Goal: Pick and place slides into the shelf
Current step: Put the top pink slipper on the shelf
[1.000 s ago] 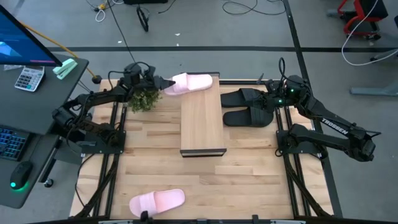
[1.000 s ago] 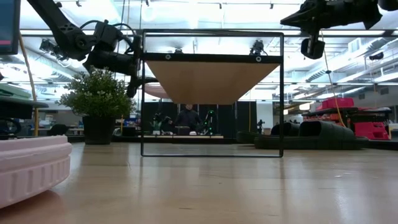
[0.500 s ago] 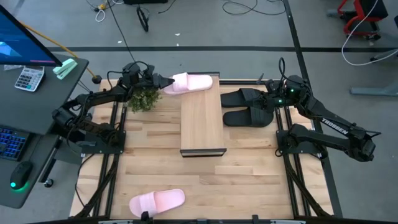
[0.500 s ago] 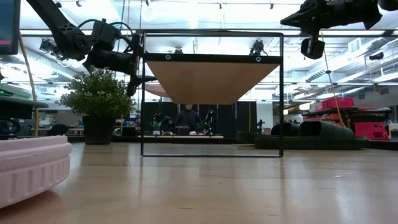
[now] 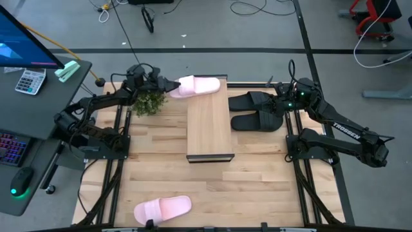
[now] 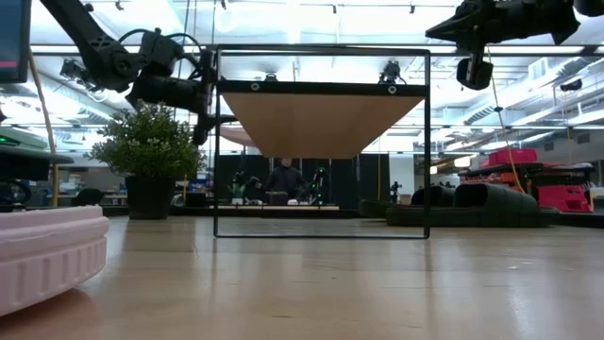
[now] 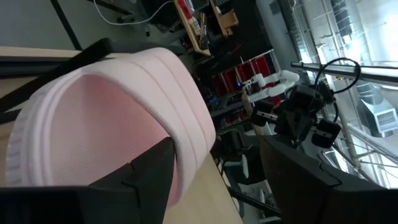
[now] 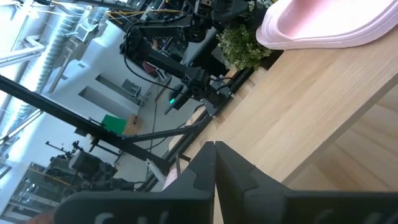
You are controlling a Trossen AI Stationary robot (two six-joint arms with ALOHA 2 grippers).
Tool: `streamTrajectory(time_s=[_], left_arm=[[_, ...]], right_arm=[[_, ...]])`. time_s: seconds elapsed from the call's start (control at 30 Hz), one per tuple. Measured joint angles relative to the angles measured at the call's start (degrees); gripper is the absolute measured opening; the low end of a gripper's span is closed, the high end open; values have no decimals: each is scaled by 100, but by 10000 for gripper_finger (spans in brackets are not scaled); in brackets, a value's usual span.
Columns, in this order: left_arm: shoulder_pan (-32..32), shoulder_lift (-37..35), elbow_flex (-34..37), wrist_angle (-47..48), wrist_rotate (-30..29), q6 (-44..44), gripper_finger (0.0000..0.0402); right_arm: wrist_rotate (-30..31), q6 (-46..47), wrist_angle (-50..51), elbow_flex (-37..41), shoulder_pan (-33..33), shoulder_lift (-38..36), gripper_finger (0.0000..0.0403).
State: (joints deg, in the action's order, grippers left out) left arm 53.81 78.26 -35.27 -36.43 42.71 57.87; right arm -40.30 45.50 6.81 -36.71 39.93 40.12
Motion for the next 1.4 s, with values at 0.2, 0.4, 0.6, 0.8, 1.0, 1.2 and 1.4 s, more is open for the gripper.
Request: streamTrajectory(time_s=[0.2,0.4,0.6,0.8,1.0,1.2,1.4], left_arm=[[117,0,0,2,81,151,243],[102,-2,-7,213,73,149,224],[99,-2,-9,354,64,149,191],[98,-2,-7,364,65,152,181],[97,-4,-9,532,66,149,195],[93,-4,-9,614,68,142,206],[95,-4,-309,653,243,137,208]], right_arm=[[-1,46,0,0,0,0,14],[-1,48,0,0,1,0,12],[-1,48,0,0,-1,0,13],[-1,48,0,0,1,1,12],[-1,87,0,0,1,0,14],[-1,92,0,0,1,0,12],[-1,95,0,0,1,0,14]])
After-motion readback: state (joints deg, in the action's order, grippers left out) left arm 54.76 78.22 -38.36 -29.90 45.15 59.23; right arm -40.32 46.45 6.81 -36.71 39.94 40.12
